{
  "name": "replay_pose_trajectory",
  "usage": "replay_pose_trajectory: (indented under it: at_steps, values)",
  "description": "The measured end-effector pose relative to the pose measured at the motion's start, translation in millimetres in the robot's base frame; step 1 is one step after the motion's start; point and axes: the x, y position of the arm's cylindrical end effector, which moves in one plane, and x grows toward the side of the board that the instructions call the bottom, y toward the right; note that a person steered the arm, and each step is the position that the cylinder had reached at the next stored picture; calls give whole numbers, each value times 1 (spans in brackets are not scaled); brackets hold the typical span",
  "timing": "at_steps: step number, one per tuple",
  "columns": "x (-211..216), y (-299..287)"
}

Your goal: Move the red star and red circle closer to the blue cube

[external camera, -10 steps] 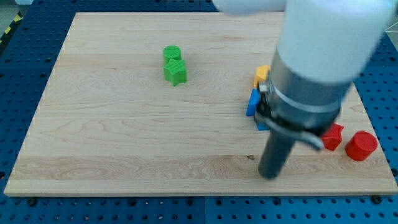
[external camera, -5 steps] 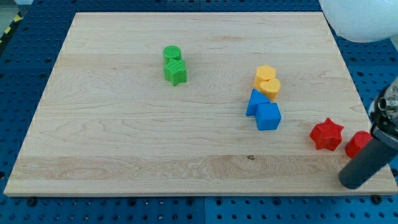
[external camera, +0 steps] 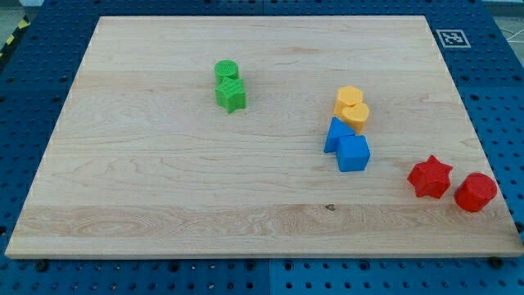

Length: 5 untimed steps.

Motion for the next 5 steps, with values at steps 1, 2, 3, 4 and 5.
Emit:
replay_pose_trajectory:
  at_steps: [1, 2, 3, 4, 5]
  values:
    - [-41, -10]
    - [-40, -64]
    - [-40, -64]
    - [-47, -103]
    - [-47, -124]
